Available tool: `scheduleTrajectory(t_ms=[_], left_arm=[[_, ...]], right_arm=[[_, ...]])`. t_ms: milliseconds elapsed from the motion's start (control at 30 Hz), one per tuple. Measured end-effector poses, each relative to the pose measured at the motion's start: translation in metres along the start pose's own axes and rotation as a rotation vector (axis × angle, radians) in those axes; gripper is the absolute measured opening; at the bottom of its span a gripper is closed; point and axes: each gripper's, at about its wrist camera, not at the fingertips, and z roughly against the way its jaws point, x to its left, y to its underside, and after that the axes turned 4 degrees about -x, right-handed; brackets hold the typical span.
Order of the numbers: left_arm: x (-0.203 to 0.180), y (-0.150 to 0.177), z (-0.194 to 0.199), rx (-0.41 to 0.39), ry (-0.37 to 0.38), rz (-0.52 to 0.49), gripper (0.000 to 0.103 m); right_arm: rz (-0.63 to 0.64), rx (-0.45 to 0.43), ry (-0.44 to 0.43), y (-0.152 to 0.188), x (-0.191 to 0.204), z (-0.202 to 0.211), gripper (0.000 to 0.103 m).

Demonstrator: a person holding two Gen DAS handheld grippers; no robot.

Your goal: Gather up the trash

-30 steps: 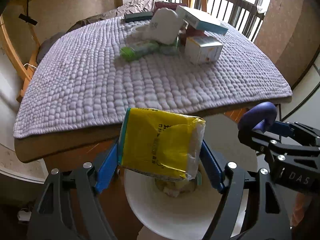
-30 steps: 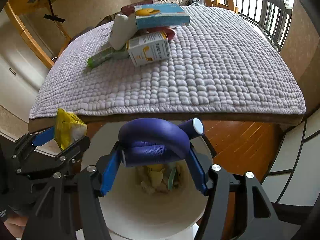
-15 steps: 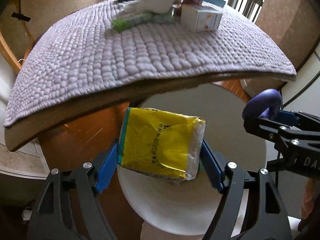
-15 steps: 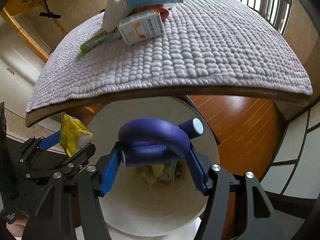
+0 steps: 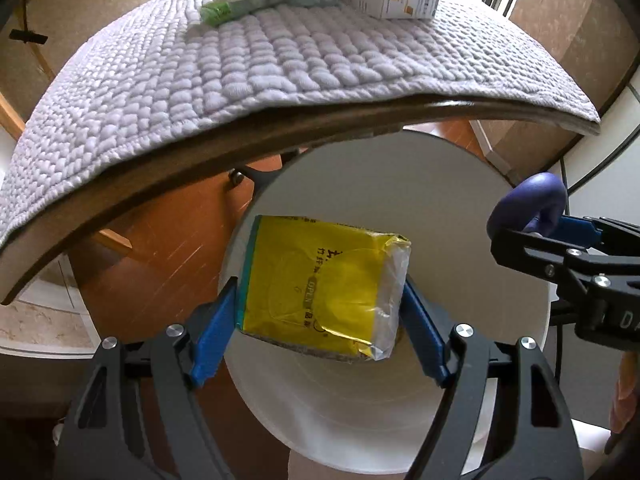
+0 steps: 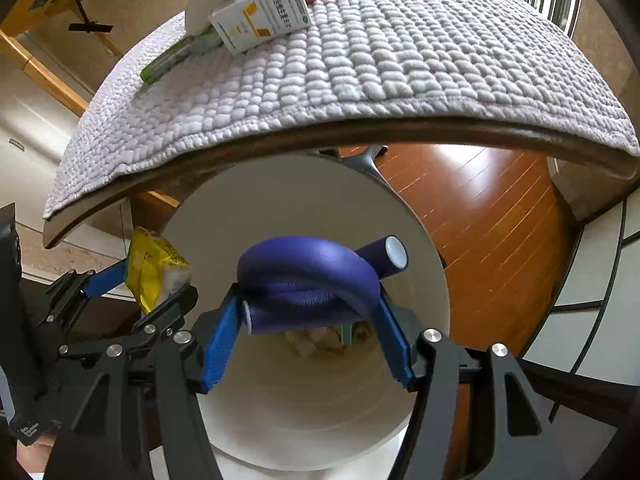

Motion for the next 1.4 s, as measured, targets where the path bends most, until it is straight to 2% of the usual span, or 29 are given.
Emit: scheduleTrajectory(t_ms=[167, 267, 300, 467, 667, 700, 800, 933, 1067, 1200, 1400], left_arm=[[-0.002, 0.002, -0.012, 0.022, 0.021, -0.001, 0.080], [0.002, -0.001, -0.017, 0.021, 0.022, 0.010, 0.097], [0.003, -0.001, -0.018, 0.019, 0.026, 0.014, 0.098], [0.008, -0.002, -0.014, 0.018, 0.031, 0.016, 0.098], [0.015, -0.011, 0.008, 0.000, 0.045, 0.015, 0.098], [0.016, -0.010, 0.015, -0.011, 0.048, 0.012, 0.098], [0.018, -0.020, 0.043, -0.076, 0.061, 0.004, 0.098], [0.032, -0.044, 0.084, -0.195, 0.051, 0.033, 0.102], [0.065, -0.080, 0.107, -0.309, 0.003, 0.108, 0.102], [0.102, -0.121, 0.101, -0.363, -0.070, 0.161, 0.102], [0.154, -0.173, 0.063, -0.342, -0.162, 0.249, 0.102]], right_arm=[[-0.007, 0.018, 0.003, 0.001, 0.000, -0.012, 0.063], [-0.020, 0.024, 0.000, 0.001, -0.002, -0.016, 0.075], [-0.024, 0.021, 0.003, 0.001, -0.002, -0.017, 0.078], [-0.034, 0.008, 0.000, -0.002, -0.011, -0.011, 0.078], [-0.031, 0.004, -0.004, -0.009, -0.010, -0.003, 0.078], [-0.031, 0.000, -0.005, -0.009, -0.009, 0.002, 0.079], [-0.018, -0.043, -0.004, -0.018, -0.001, 0.024, 0.090], [0.003, -0.165, 0.001, -0.035, 0.004, 0.063, 0.098], [0.014, -0.297, 0.042, -0.076, -0.005, 0.090, 0.099], [0.025, -0.375, 0.112, -0.135, -0.028, 0.089, 0.099], [0.030, -0.386, 0.206, -0.222, -0.070, 0.057, 0.099]])
